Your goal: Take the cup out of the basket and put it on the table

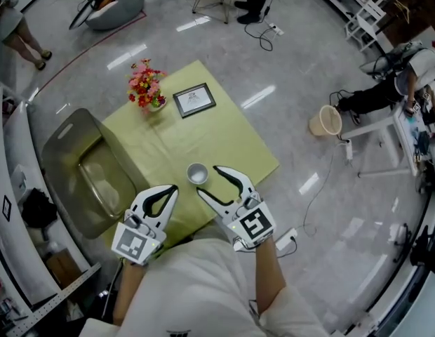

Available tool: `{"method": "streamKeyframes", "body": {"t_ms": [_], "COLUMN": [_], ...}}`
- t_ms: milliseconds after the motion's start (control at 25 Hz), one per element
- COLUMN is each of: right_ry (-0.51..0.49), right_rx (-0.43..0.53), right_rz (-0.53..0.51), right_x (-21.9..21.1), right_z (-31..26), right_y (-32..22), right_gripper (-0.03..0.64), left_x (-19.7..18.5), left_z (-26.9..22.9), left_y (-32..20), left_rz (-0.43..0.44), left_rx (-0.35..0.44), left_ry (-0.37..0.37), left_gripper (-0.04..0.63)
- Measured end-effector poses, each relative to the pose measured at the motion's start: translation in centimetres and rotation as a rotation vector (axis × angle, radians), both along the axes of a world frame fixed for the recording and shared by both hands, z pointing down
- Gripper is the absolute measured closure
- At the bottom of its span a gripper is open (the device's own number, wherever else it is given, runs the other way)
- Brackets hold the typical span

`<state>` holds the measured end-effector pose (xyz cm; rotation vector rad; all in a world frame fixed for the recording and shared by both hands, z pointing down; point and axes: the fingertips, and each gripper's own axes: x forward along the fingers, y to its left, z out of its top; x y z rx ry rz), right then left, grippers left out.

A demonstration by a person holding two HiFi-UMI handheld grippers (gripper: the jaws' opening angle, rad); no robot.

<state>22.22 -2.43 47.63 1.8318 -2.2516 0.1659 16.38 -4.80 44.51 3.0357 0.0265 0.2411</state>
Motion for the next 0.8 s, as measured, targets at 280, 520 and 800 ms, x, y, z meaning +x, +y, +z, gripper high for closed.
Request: {"method": "streamKeyframes", "body": {"t_ms": [280, 520, 800], "right_ry": [-0.18, -0.174, -0.166], "right_rx": [0.163, 0.167, 0.157], "right_rz": [0.136, 0.134, 0.131], "right_x": [0.2, -0.5, -0.7], "right_z": [-2.8, -3.0, -2.4], "right_y": [1.5, 2.5, 3.3], "right_gripper": [0.595, 0.608, 0.609], "left_x": [-0.3, -0.5, -0.6], "left_z": [-1.0, -1.1, -0.9], "left_y": [0.6, 1.3, 1.7], "left_rz": [0.034, 0.055, 0.053], "left_rx": [-0.012, -0.026, -0.028], "left_ry": [0.04, 0.042, 0.042], "left_gripper": [0.584, 0.584, 0.584]}}
